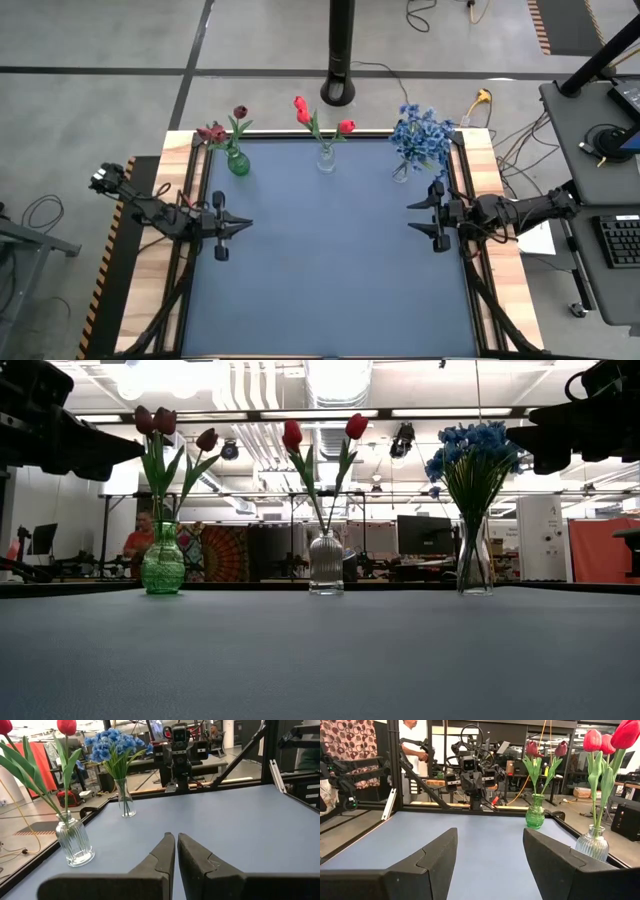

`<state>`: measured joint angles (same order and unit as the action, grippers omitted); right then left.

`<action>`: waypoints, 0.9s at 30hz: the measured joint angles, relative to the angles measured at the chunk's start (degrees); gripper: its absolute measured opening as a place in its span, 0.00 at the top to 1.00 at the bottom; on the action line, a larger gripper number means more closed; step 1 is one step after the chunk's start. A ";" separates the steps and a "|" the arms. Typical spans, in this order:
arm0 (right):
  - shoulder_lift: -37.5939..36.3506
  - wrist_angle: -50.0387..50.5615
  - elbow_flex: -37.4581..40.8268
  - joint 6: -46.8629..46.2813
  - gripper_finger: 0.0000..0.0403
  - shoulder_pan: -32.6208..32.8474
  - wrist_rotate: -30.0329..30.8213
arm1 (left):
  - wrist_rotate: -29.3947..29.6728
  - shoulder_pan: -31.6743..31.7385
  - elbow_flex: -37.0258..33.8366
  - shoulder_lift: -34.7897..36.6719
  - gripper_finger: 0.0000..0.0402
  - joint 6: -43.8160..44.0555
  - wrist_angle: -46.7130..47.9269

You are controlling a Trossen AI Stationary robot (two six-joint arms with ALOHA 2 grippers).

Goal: Sort flowers into vase by color
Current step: Return to Home Position

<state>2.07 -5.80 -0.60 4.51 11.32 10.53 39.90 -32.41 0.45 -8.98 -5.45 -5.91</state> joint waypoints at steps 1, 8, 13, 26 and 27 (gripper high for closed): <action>0.00 0.00 0.00 -0.01 0.46 0.00 -0.01 | 0.00 0.01 0.00 -0.16 0.98 0.00 0.00; 0.00 0.00 0.00 0.00 0.46 0.01 0.01 | 0.00 0.01 0.00 -1.23 0.98 0.00 0.00; 0.00 0.02 0.00 0.00 0.46 0.01 0.01 | 0.00 -0.01 0.00 -1.88 0.98 0.00 0.00; 0.00 0.00 0.00 0.00 0.46 0.01 -0.01 | 0.00 0.00 0.00 -2.59 0.98 -0.01 0.01; 0.00 0.00 0.00 0.00 0.46 0.01 0.01 | 0.00 0.01 0.00 -2.59 0.98 0.00 0.00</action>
<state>2.07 -5.80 -0.60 4.51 11.33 10.55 39.90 -32.40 0.45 -11.57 -5.45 -5.91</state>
